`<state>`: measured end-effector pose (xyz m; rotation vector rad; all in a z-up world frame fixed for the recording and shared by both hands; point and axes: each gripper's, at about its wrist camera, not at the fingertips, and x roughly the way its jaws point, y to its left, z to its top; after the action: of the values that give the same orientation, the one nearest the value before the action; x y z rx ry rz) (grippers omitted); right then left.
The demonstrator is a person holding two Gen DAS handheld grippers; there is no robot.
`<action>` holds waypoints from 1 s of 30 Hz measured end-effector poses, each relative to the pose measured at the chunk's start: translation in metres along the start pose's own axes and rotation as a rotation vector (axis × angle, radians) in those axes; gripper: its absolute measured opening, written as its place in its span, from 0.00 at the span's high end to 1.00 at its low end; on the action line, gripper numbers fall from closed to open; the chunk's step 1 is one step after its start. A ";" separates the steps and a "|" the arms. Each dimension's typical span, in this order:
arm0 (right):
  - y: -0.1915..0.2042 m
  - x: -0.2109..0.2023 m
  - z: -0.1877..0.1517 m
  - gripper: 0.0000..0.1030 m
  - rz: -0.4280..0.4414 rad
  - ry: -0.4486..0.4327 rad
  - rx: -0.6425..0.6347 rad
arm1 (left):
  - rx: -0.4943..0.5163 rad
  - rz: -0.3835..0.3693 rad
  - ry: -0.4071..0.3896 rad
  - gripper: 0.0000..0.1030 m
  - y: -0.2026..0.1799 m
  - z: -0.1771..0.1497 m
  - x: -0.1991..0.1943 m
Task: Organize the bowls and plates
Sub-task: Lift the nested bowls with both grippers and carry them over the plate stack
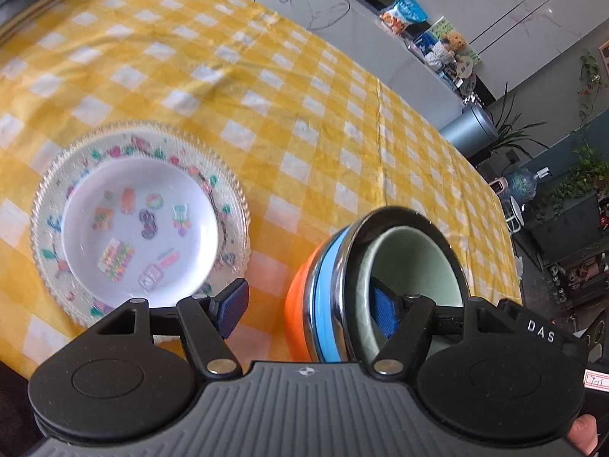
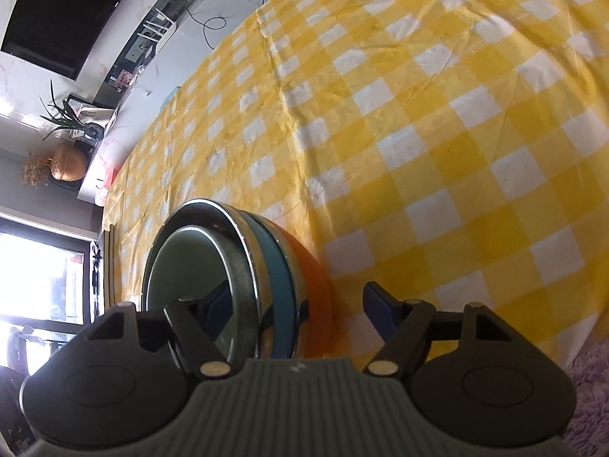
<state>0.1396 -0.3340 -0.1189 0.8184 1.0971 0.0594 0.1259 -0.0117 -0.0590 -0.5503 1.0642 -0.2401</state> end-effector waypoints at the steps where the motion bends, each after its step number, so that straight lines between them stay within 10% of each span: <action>1: -0.002 0.000 0.001 0.29 0.003 0.003 0.019 | -0.007 -0.012 0.012 0.22 0.001 0.000 0.002; 30: 0.007 0.006 -0.004 0.54 -0.009 0.024 -0.006 | 0.019 -0.026 0.077 0.46 -0.009 -0.006 0.015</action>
<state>0.1423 -0.3241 -0.1199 0.8090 1.1225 0.0653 0.1286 -0.0270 -0.0676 -0.5415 1.1291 -0.2954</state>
